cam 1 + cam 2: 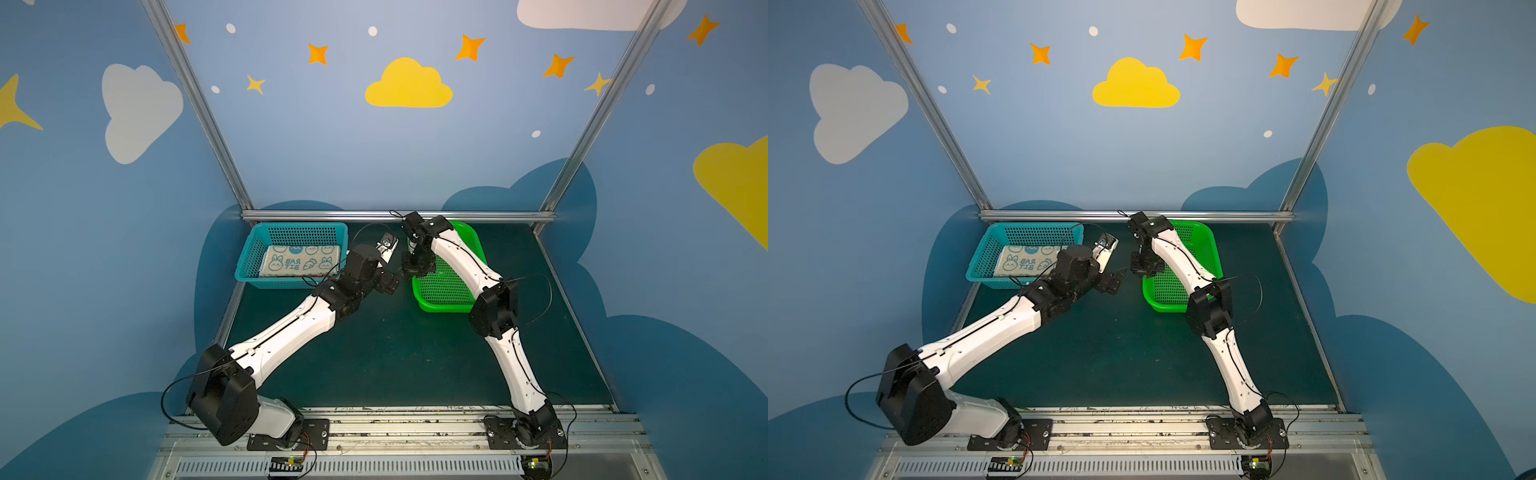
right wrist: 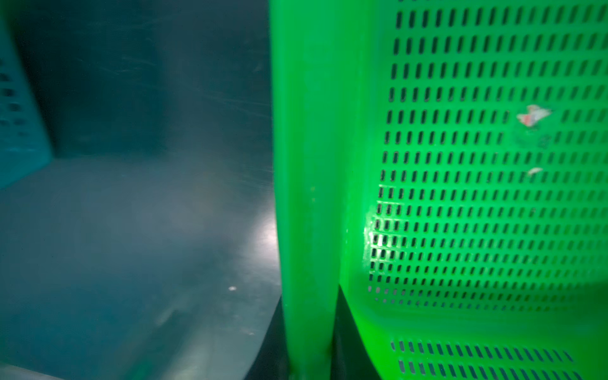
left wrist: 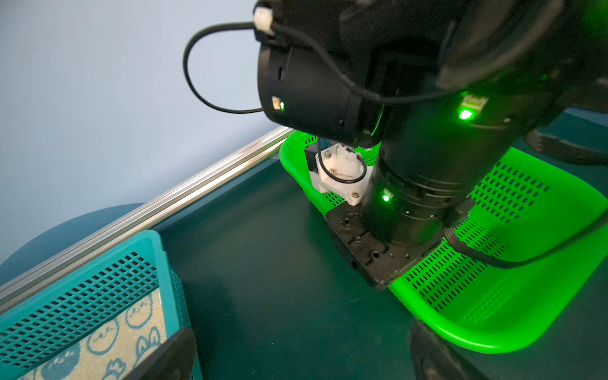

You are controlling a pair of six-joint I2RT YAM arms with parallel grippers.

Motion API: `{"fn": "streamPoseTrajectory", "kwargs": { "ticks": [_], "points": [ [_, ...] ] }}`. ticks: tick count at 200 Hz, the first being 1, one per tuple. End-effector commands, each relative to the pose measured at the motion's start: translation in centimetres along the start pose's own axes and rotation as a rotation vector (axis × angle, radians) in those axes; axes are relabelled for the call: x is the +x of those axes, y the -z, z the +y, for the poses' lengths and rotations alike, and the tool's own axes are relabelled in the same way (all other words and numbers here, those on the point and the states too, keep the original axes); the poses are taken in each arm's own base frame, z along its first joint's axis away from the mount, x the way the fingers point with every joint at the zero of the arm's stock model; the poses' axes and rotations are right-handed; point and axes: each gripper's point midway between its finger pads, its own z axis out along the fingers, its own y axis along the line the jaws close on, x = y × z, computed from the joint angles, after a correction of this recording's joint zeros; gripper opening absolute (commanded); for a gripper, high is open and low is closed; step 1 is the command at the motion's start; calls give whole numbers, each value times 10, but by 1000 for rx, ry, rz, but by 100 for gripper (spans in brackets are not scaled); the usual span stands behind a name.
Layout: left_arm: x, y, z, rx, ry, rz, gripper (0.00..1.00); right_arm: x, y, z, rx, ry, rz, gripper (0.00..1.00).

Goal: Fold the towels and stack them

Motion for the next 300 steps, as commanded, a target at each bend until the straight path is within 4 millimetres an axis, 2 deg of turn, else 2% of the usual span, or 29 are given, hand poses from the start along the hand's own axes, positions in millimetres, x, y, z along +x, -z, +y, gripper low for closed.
{"fn": "streamPoseTrajectory", "kwargs": {
  "ticks": [1,11,20,31,40,52,77,85,104,122,138,153,167,183,201,219,240,259,262,273,285,300],
  "points": [
    [7,7,5,-10,26,13,100,-11,-12,50,-198,-35,-28,0],
    [10,8,6,-11,30,17,100,-14,-10,65,-234,3,-55,1],
    [12,9,6,-12,30,24,100,-15,-7,75,-256,28,-74,14],
    [14,11,8,-19,32,27,100,-17,2,82,-269,49,-97,23],
    [16,13,10,-29,32,28,100,-20,11,83,-266,59,-121,34],
    [20,16,16,-43,43,29,100,-23,26,82,-267,81,-153,53],
    [32,24,31,-78,74,35,100,-27,72,67,-263,95,-221,78],
    [37,28,36,-93,78,38,100,-27,87,55,-255,76,-235,85],
    [51,38,53,-147,94,44,100,-24,123,15,-216,-1,-269,88],
    [71,51,77,-236,136,58,100,-17,146,-45,-111,-89,-303,89],
    [92,64,102,-328,214,63,100,-5,155,-101,-6,-134,-338,90],
    [117,72,126,-420,328,57,100,11,153,-151,72,-174,-362,91],
    [144,75,140,-500,402,46,100,28,146,-193,113,-234,-381,91],
    [170,76,152,-593,394,29,100,46,136,-233,151,-321,-418,91],
    [193,76,164,-644,412,20,100,62,131,-265,225,-362,-510,91],
    [209,65,178,-648,422,9,100,67,127,-285,319,-340,-655,91],
    [225,45,192,-638,439,47,100,67,122,-288,342,-256,-801,91],
    [218,27,193,-571,385,55,100,62,115,-294,401,-150,-887,92],
    [218,25,194,-562,387,57,100,67,105,-297,417,-126,-870,92],
    [215,16,192,-511,379,46,100,69,90,-303,457,-67,-850,92],
    [219,6,193,-492,373,35,100,72,81,-311,459,-162,-838,92],
    [225,0,194,-482,406,4,100,64,70,-308,467,-93,-833,92]
  ]
}}
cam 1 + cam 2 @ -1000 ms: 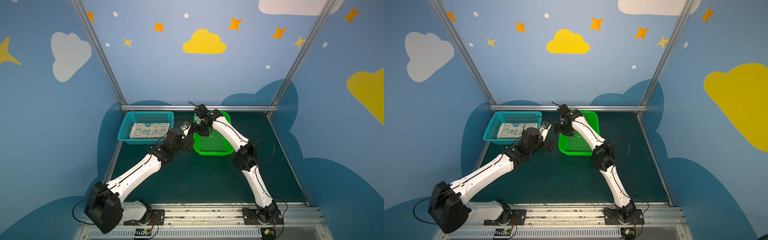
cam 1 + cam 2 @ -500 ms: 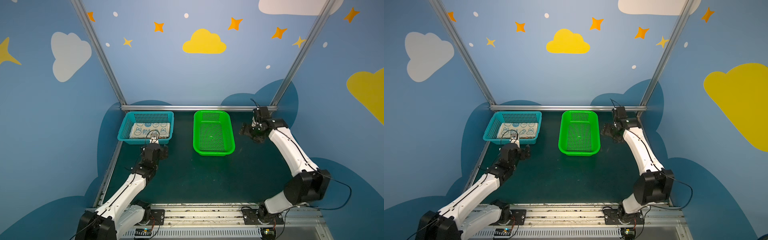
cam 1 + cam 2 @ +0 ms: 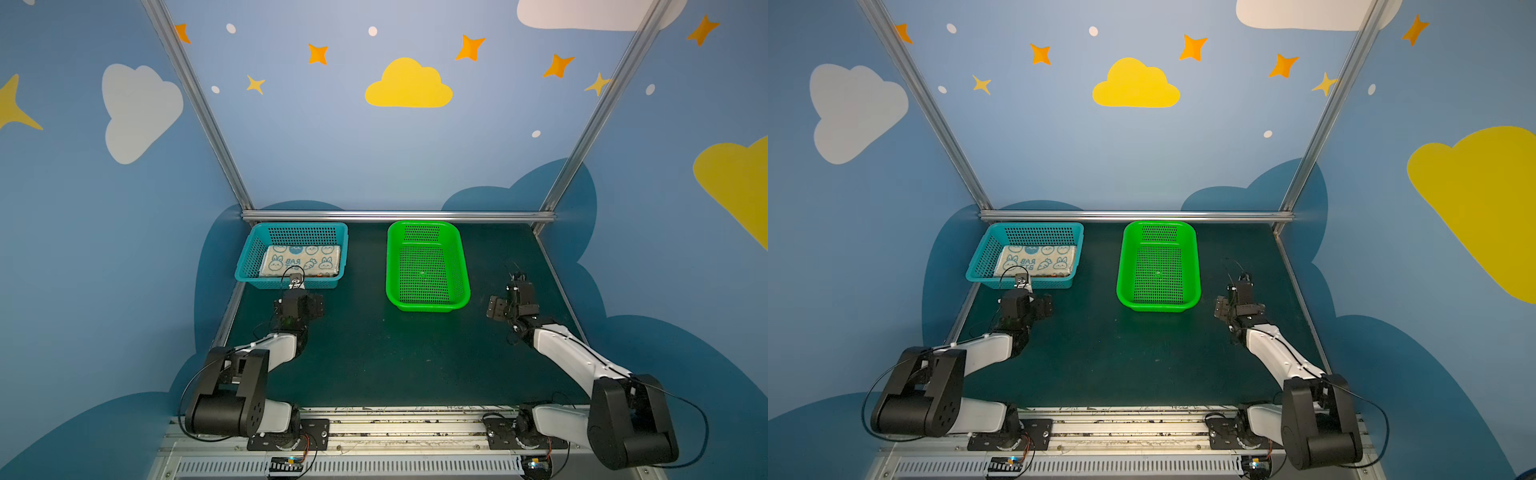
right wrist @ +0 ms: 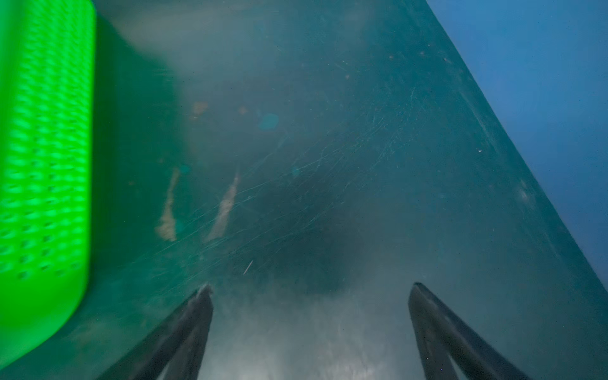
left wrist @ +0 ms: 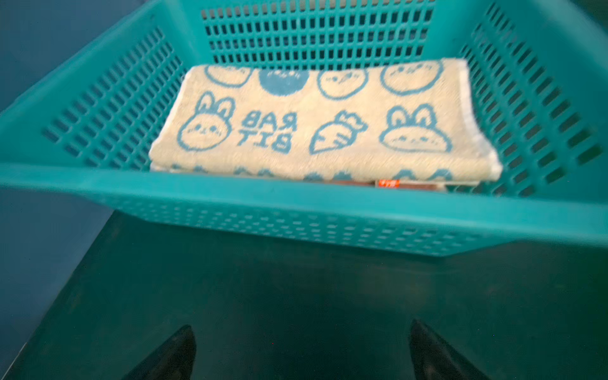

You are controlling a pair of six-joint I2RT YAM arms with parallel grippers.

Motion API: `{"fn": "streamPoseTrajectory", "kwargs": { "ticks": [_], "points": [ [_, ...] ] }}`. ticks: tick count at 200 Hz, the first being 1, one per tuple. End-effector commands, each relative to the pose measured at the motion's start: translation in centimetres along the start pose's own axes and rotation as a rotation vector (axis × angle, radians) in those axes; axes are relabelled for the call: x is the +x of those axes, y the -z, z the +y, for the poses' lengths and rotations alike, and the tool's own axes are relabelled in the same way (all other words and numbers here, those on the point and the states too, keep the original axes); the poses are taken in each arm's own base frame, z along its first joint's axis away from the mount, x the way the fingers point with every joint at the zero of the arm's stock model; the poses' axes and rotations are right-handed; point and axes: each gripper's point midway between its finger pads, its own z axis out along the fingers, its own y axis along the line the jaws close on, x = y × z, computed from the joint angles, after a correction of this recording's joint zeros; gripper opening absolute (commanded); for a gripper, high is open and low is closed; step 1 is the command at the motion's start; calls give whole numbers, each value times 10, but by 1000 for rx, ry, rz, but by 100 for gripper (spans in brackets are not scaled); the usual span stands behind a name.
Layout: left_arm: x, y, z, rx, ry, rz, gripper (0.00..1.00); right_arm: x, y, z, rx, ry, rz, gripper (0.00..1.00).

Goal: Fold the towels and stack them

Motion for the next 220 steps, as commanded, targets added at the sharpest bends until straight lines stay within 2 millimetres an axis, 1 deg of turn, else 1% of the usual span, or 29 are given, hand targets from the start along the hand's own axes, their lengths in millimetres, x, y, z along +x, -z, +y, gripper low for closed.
{"fn": "streamPoseTrajectory", "kwargs": {
  "ticks": [1,7,14,19,26,38,41,43,45,53,66,70,84,96,220],
  "points": [
    [-16,-9,-12,93,25,-102,100,-36,-9,5,19,38,-166,92],
    [-9,-8,-12,106,16,-87,100,-38,-11,4,29,56,-185,92],
    [-10,-8,-11,110,30,-107,100,-42,-9,7,11,38,-207,92],
    [-9,-8,-11,110,39,-114,100,-46,-7,9,-9,39,-252,92],
    [-9,-9,-11,109,39,-111,100,-48,-6,12,-43,33,-303,93],
    [-8,-8,-12,115,22,-91,100,-37,-16,10,-74,9,-330,92],
    [-8,-8,-12,118,18,-88,100,-31,-20,10,-82,-9,-326,92],
    [-7,-8,-13,119,18,-88,100,-32,-21,9,-86,12,-346,96],
    [-8,-8,-13,120,17,-91,100,-33,-21,9,-88,25,-363,98],
    [-8,-8,-12,114,20,-97,100,-36,-23,8,-87,26,-405,99],
    [-8,-8,-15,112,5,-93,100,-38,-28,11,-99,32,-360,99],
    [-8,-8,-15,108,2,-95,100,-34,-32,11,-98,35,-316,99],
    [-9,-8,-14,103,3,-100,100,-35,-37,9,-97,-12,-233,99],
    [-9,-8,-15,103,3,-101,100,-36,-36,9,-107,-5,-252,99],
    [-9,-7,-14,98,1,-101,100,-35,-38,9,-114,-11,-238,99]
  ]
}}
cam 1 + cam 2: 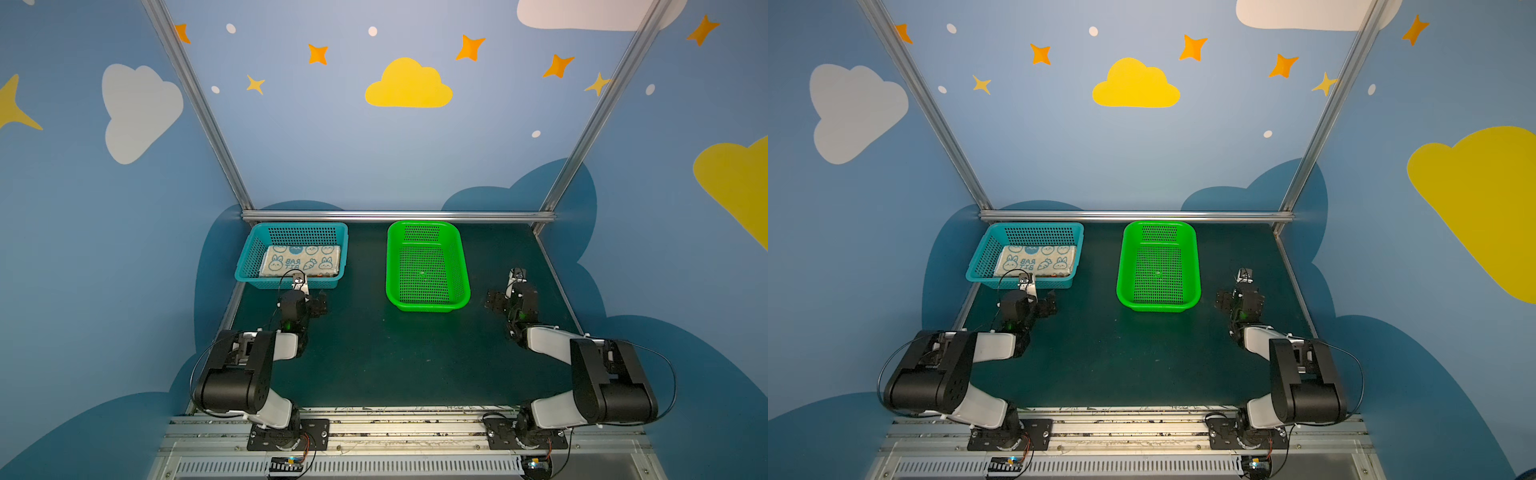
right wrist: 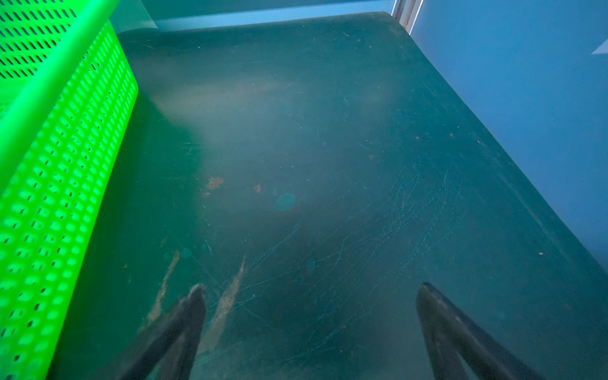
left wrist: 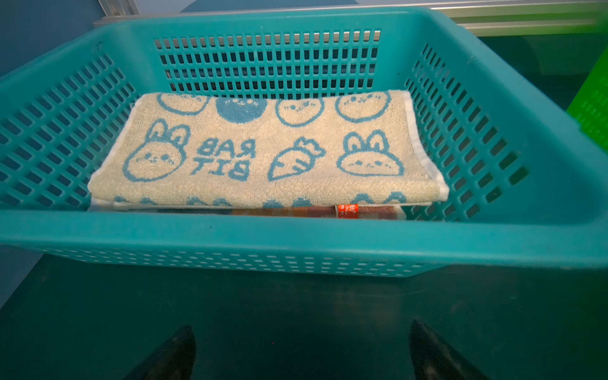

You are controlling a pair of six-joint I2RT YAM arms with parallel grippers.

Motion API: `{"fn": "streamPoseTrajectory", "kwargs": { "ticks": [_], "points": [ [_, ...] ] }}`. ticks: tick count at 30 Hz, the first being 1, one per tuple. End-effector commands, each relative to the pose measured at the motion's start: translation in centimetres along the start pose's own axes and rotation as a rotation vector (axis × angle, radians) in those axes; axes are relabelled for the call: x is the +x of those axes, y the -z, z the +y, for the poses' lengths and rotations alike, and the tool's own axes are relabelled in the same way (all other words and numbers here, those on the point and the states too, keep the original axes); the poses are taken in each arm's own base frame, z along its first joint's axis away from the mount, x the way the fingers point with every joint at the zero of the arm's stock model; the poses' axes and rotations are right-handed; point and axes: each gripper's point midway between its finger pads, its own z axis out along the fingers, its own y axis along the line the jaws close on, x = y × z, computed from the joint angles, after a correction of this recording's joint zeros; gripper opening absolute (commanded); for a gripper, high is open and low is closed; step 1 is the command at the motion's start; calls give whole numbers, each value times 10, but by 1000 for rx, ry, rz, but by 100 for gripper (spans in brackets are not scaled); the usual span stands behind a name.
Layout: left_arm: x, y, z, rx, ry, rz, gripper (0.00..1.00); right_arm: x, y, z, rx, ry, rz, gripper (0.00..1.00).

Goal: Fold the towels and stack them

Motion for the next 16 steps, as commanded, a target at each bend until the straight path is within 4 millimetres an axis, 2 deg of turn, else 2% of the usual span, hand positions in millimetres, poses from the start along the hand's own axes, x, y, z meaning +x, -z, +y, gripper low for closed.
{"fn": "streamPoseTrajectory", "kwargs": {
  "ticks": [1,16],
  "points": [
    [-11,0,0,-1,-1,-36,100,-4,0,0,-5,-11,-4,99],
    [-11,0,0,2,1,-35,100,-3,1,0,-7,-18,0,99]
  ]
}}
